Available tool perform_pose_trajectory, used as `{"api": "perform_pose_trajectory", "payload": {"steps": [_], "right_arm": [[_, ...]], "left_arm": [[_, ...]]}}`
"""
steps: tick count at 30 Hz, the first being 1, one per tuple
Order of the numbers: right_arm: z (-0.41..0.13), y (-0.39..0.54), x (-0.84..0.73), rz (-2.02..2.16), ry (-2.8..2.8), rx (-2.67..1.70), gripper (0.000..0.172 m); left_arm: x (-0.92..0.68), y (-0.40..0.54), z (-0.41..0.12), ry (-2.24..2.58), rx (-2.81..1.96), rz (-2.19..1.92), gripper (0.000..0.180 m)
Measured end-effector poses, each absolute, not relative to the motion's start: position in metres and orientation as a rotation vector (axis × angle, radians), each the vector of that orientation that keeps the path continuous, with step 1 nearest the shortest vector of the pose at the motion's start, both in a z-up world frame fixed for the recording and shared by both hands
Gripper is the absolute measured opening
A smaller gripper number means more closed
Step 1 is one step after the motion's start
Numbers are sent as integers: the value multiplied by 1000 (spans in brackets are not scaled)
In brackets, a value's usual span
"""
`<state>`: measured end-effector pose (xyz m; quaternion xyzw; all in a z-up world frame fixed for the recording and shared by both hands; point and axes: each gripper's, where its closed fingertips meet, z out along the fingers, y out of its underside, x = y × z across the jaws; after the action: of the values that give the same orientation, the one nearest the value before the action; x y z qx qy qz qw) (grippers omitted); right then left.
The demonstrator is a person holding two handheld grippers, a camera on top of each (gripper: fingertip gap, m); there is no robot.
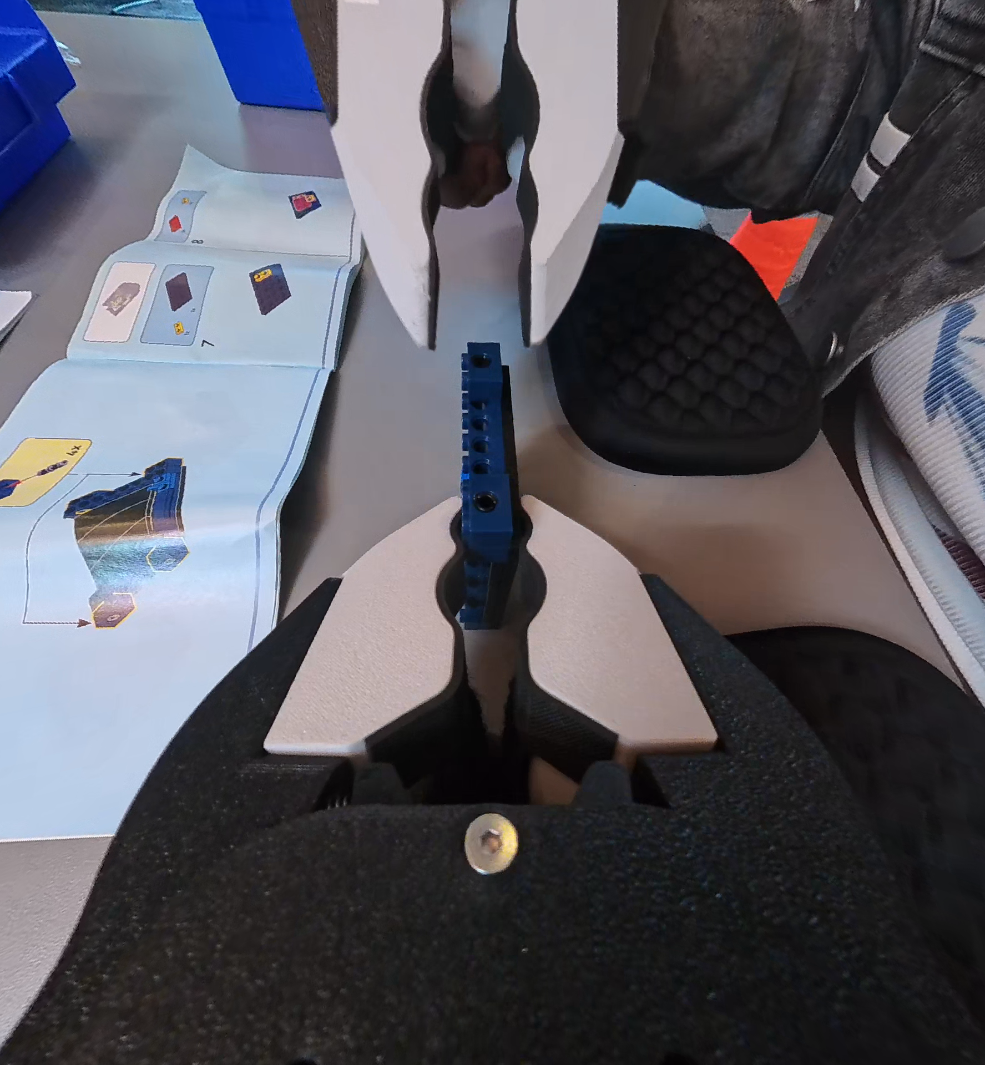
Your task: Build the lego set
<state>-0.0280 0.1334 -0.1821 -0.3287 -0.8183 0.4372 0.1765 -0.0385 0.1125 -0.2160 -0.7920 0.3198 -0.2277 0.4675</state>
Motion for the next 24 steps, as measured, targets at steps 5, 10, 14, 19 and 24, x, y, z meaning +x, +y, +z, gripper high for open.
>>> {"api": "perform_pose_trajectory", "payload": {"steps": [5,10,14,19,24], "right_arm": [[-187,131,-30,1238,-2323,-914,22],[-192,126,-32,1249,-2336,-900,25],[-204,121,-33,1255,-2350,-840,31],[-205,125,-38,1123,-2231,-652,16],[-178,149,-50,586,-1958,-385,16]], "left_arm": [[-38,113,-216,786,-1942,-559,12],[-38,112,-216,789,-1940,-557,12],[-38,112,-216,802,-1931,-538,13],[-40,114,-217,797,-1931,-487,25],[-60,123,-204,658,-1890,-388,67]]}}
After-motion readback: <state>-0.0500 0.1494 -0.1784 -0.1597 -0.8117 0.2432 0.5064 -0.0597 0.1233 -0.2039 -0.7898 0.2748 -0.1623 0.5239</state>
